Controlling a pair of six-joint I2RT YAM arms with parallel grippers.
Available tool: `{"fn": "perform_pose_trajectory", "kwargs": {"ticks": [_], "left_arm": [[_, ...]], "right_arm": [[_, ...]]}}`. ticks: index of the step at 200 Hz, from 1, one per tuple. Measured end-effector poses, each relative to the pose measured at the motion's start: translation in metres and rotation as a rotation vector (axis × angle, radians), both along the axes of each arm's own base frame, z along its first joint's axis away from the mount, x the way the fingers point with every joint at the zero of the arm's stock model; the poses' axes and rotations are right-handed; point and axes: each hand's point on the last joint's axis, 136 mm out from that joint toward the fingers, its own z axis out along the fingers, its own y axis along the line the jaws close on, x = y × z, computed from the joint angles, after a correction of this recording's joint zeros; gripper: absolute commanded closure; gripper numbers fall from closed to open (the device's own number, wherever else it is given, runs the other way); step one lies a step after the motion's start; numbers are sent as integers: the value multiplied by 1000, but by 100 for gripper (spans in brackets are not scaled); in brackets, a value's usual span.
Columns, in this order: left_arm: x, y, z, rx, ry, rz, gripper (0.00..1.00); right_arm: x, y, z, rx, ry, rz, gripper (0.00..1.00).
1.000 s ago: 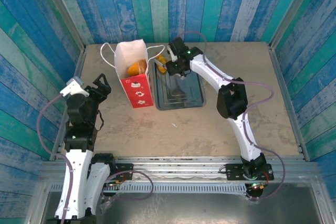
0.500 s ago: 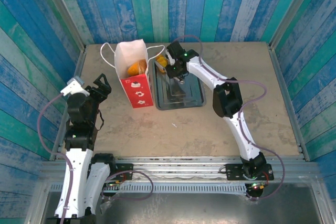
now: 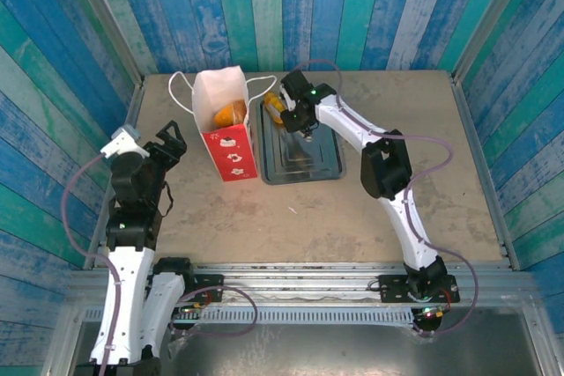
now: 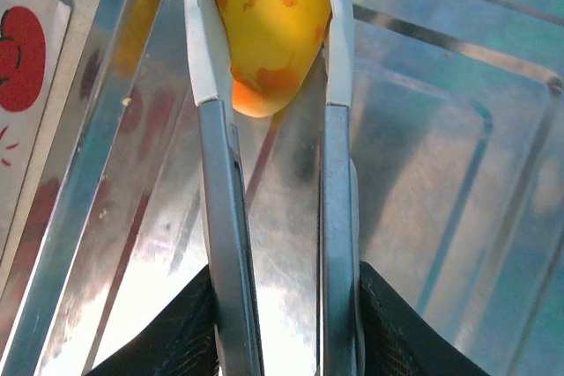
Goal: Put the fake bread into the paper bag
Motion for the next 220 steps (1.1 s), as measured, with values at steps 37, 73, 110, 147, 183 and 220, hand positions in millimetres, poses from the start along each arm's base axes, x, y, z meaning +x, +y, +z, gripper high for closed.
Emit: {"fn": "perform_pose_trajectory", "kwargs": {"ticks": [37,73,110,147,183,220], "left_arm": [[3,-9,23,-40,-19,-48,6],[13,-21,22,-70,24,-115,5],[26,-27,5,-82,101,-147,4],[38,-29,-8,-87,152,-157,0],[47,-32,-15,-92,171,-174,4],[57,-33,-21,-96,182,-181,10]], "right_arm": [[-22,-20,34,-6,-25,-16,65],[-59,-51,76,6,-78,-44,65],[-99,-84,111,21,-130,-78,65],[-133,-112,147,44,-185,-104,65],[-159,-125,180,69,-238,-101,65],[-184,-126,196,60,-250,-63,65]]}}
